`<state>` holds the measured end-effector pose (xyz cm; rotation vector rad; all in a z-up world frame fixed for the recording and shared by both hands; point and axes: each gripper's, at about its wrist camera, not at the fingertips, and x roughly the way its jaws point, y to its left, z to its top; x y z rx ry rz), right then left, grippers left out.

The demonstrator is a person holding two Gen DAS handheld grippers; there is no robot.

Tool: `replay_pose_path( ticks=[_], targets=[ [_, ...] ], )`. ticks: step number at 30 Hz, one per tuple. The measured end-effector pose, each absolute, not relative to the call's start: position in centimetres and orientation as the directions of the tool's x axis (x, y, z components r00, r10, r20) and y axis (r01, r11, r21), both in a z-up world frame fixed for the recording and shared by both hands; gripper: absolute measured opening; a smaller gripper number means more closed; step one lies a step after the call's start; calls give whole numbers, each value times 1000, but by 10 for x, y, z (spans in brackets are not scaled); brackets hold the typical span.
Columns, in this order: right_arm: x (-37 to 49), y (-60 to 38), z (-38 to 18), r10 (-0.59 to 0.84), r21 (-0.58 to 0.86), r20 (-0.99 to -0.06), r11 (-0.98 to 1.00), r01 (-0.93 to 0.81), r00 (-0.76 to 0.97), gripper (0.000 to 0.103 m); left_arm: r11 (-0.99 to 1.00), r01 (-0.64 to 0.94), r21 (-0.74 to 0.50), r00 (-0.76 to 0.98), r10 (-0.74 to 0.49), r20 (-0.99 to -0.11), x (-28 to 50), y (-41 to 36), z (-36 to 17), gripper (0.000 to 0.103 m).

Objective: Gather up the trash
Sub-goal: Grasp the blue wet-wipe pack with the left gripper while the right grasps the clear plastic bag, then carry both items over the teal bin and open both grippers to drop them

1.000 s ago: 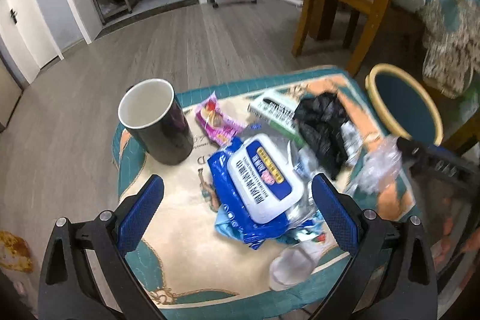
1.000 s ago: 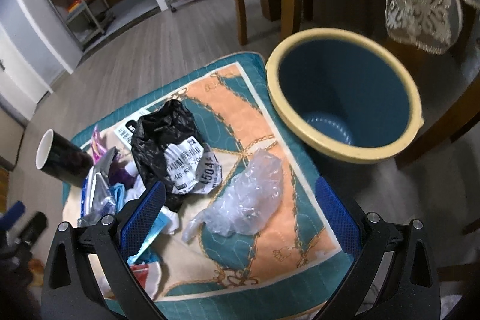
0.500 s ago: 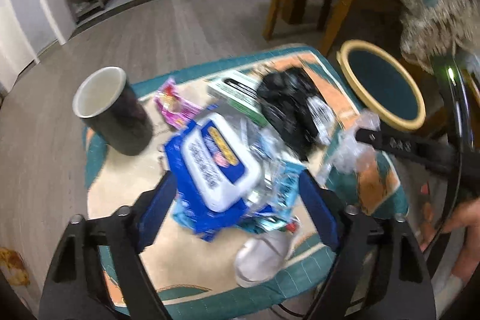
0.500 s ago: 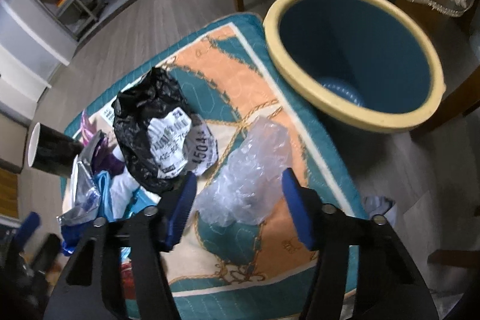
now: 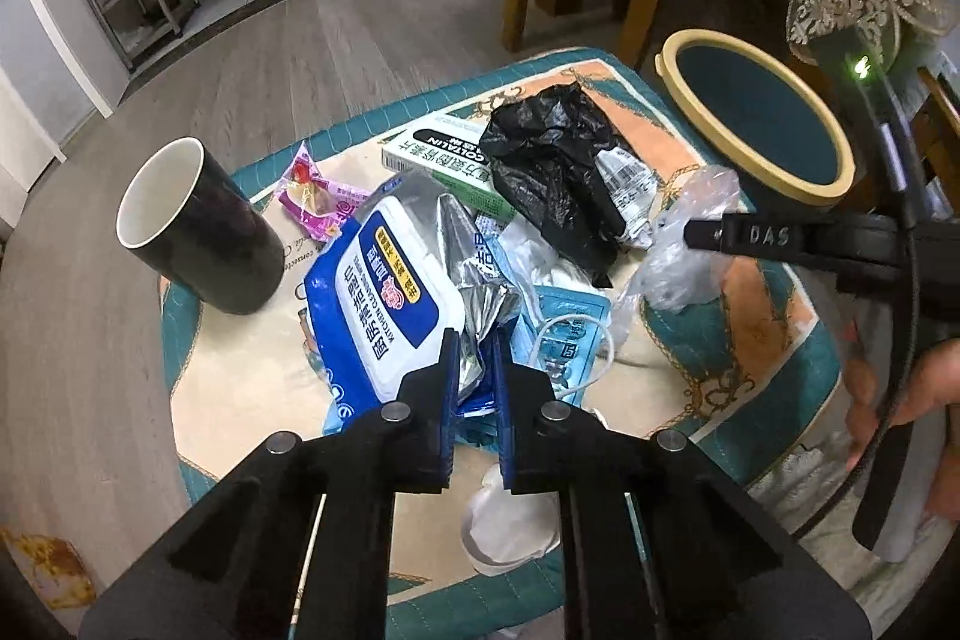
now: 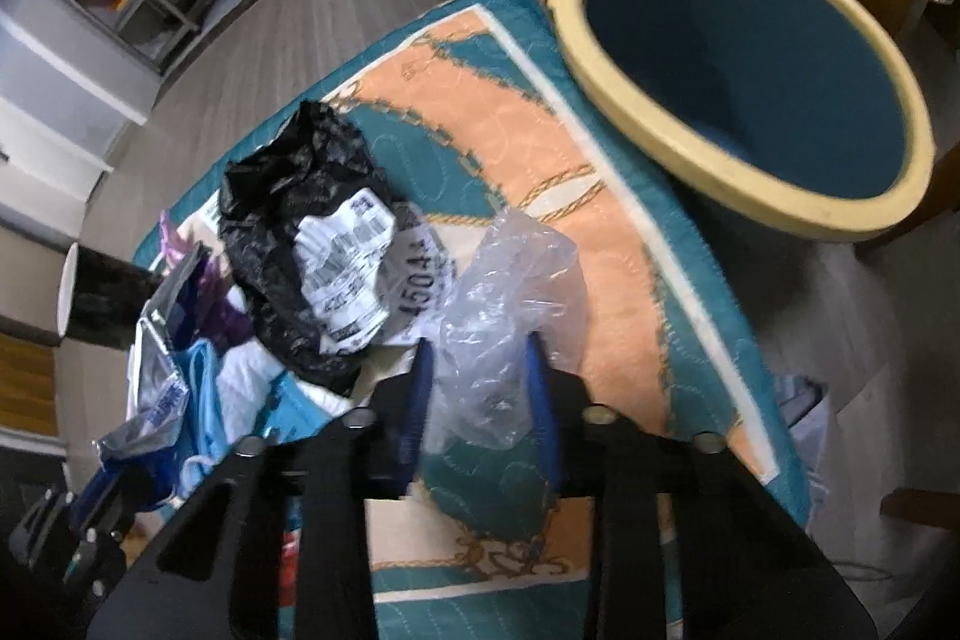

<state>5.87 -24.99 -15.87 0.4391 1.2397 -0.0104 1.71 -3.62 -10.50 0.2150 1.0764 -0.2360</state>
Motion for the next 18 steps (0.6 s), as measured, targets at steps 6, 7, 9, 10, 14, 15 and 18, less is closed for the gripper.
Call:
replay_pose_path(
  ticks=[6,7,9,10,14,15,18],
  targets=[
    [55,-249,-142,247,354,-884,908,223,398,14,959,279,59,522,-100,-847,11,-25,-78,4],
    [54,-250,-139,254,365,-879,903,226,404,14,961,271,52,535,-106,-838,10,-21,-72,4],
    [51,-251,-132,262,380,-868,897,227,421,13,967,250,36,558,-113,-822,9,-14,-63,4],
    [50,-252,-126,258,381,-862,897,223,436,13,970,242,28,566,-117,-816,9,-12,-60,4],
    [43,-254,-102,236,376,-839,902,210,490,13,977,215,-3,609,-136,-782,7,-1,-42,4],
    [41,-255,-96,232,375,-832,904,204,503,13,977,211,-11,621,-143,-771,6,1,-36,4],
    [37,-260,-74,237,393,-797,902,179,555,13,977,212,-33,654,-167,-738,4,4,-21,4]
  ],
)
